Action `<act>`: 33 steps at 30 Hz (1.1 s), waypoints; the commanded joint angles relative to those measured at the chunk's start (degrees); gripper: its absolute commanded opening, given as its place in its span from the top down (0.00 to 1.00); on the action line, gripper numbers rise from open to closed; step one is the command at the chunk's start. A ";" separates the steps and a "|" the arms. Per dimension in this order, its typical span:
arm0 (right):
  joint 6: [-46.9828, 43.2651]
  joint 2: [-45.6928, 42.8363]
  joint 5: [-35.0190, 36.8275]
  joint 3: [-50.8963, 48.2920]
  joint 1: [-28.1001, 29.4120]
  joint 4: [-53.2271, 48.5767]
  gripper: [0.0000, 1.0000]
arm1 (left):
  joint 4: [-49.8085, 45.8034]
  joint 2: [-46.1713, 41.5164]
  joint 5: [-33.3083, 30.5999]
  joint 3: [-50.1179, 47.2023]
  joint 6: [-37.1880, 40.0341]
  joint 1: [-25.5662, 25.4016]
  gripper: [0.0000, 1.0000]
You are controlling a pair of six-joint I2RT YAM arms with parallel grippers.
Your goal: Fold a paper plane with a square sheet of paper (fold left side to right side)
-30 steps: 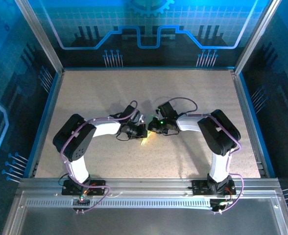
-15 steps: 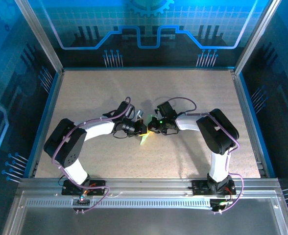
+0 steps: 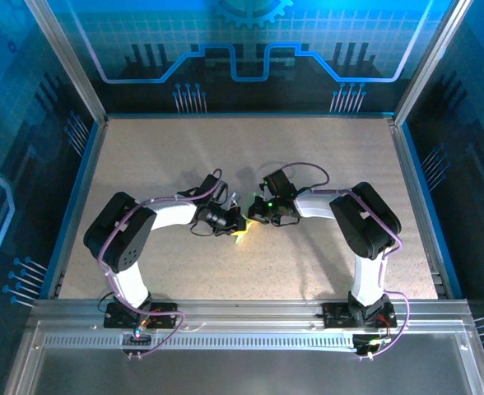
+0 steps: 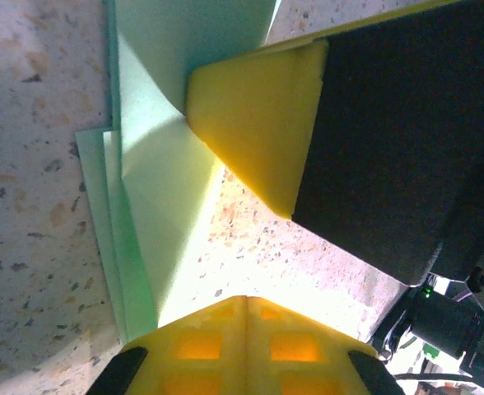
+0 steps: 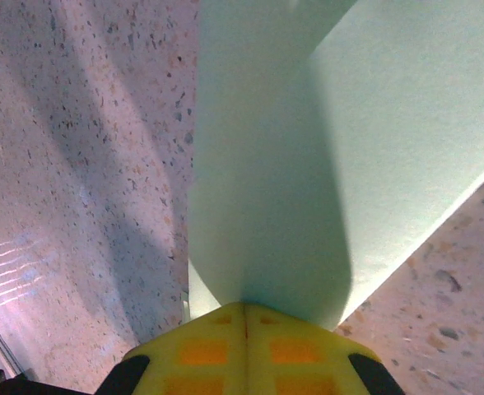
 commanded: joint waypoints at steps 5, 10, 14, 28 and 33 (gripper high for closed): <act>-1.31 3.78 2.30 -0.36 0.25 -7.82 0.99 | -1.97 1.51 2.85 -0.55 1.14 0.23 0.95; -1.45 3.78 2.44 -0.48 0.25 -8.17 0.99 | -2.57 2.28 3.05 -0.51 1.74 0.22 0.95; -1.40 3.78 2.48 -0.60 0.30 -8.31 0.99 | -3.03 2.84 3.15 -0.43 2.11 0.11 0.95; -1.60 3.97 2.88 -0.40 0.30 -9.22 0.98 | -3.52 3.89 2.64 -0.70 2.89 0.12 0.94; -1.81 4.13 2.95 -0.16 0.30 -9.85 0.98 | -4.04 3.83 2.45 -0.95 3.43 0.14 0.94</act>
